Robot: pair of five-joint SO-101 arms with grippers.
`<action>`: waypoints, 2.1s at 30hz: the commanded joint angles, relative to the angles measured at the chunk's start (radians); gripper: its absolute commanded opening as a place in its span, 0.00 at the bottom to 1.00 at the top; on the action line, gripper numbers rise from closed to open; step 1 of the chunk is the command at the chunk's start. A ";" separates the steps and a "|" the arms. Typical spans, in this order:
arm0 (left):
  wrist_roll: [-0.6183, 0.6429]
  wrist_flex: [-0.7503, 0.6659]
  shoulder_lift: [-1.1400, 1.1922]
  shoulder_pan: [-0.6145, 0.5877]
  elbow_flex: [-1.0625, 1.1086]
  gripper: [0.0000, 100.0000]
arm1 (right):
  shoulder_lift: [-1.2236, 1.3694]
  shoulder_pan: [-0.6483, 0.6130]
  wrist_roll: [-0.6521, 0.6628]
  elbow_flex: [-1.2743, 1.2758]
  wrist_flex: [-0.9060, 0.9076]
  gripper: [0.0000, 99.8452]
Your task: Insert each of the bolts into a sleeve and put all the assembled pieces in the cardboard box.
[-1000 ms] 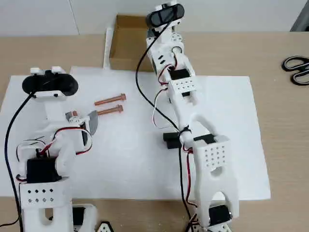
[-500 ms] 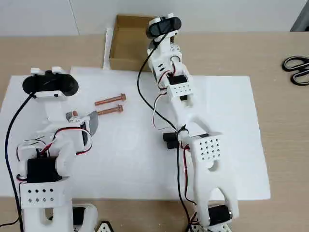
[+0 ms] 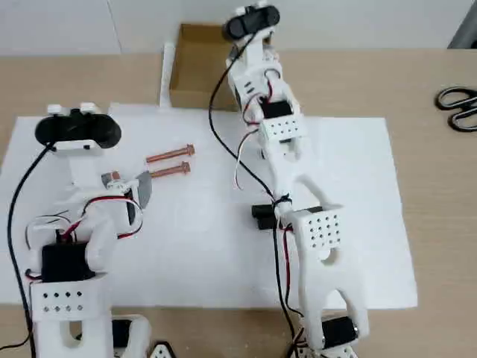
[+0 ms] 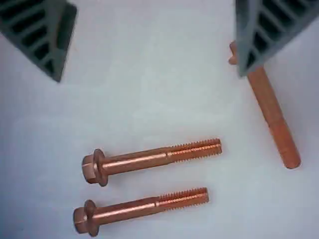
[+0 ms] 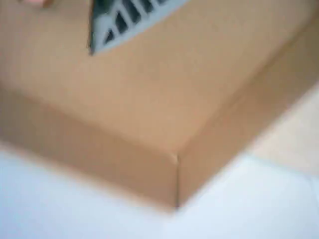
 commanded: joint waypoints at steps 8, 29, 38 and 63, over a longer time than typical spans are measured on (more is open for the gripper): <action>-0.005 -0.023 -0.017 -0.006 -0.013 0.21 | -0.036 0.047 0.015 -0.646 0.588 0.16; -0.012 0.081 -0.017 -0.006 -0.079 0.21 | -0.312 0.140 0.015 -0.718 1.299 0.16; -0.058 0.138 -0.017 -0.006 -0.081 0.21 | -0.476 0.114 0.072 -0.669 1.314 0.16; -0.055 0.140 -0.017 -0.008 -0.119 0.21 | -1.201 -0.033 0.132 1.065 1.118 0.26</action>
